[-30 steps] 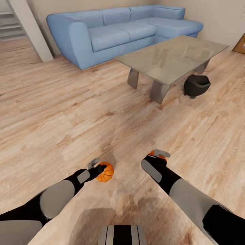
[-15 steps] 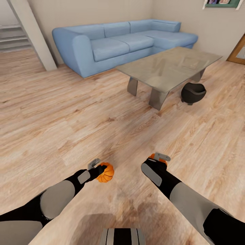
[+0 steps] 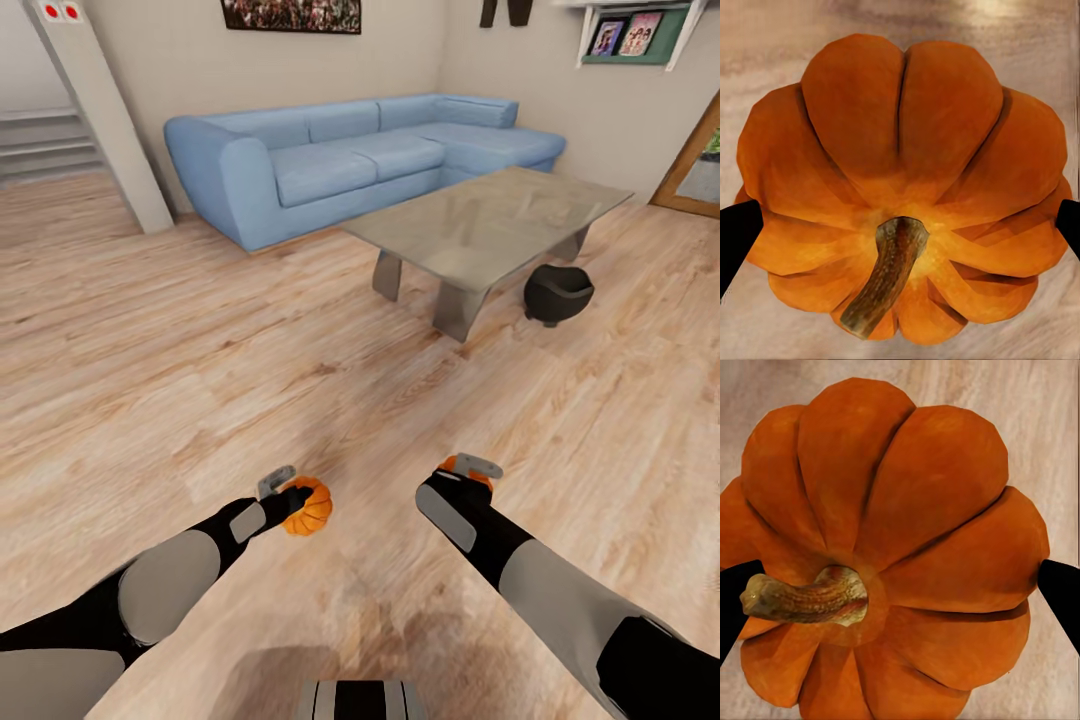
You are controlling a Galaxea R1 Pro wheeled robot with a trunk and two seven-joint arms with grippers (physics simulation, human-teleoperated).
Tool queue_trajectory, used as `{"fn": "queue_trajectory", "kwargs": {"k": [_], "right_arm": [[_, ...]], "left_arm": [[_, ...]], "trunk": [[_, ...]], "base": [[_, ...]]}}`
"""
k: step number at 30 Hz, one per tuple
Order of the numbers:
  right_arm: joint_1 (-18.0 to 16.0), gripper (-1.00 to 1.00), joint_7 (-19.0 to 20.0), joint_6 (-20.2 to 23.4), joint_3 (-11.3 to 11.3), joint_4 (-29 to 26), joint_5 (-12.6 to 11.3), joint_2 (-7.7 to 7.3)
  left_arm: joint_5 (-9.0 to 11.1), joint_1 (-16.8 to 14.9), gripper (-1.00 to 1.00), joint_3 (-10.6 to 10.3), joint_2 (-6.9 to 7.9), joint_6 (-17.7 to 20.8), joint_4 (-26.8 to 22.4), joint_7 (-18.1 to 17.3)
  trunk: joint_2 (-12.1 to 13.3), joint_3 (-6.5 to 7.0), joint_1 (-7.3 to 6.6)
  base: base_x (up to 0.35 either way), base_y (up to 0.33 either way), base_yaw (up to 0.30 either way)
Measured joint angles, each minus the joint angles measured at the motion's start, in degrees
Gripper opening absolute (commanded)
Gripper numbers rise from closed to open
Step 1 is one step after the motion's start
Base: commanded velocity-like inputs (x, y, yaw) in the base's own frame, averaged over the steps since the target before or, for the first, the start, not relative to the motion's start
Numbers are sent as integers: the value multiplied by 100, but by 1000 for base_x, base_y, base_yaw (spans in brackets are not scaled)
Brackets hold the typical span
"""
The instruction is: Place each of the two pumpkins and all three candles from the living room inside a cabinet in the living room (use any cabinet), then make sure every cabinet is closed, and position the cauldron so it is next to a table in the living room.
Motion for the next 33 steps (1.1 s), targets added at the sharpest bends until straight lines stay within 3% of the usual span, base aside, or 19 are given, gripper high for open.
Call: {"fn": "queue_trajectory", "kwargs": {"k": [10, 14, 17, 19, 23, 33], "right_arm": [[160, -100, 14, -29, -12, 14, -8, -13], [362, -100, 18, -392, -11, 21, 3, -21], [420, -100, 19, -487, -22, 58, 17, -55], [438, -100, 22, -515, -25, 161, 18, -62], [441, -100, 26, -535, -17, 205, 25, -56], [442, -100, 26, -545, -16, 229, 22, -55]], "left_arm": [[-98, 1, -100, -13, -2, -74, 2, 10], [-148, 1, -100, -16, 1, -73, 2, 14], [-450, 2, -100, -28, 2, -71, 3, 17], [-805, 2, -100, -39, 8, -71, 2, 25], [-905, 1, -100, -15, 8, -66, 3, 6], [-926, 2, -100, -20, -26, -60, 4, 8]], "trunk": [[14, 221, -25], [19, 310, -36], [23, 376, -43], [26, 421, -48], [31, 510, -59], [45, 731, -84]], "base": [[0, 0, -258], [0, 0, -267], [0, 0, -267], [0, 0, -268], [0, 0, -268], [0, 0, -268]]}}
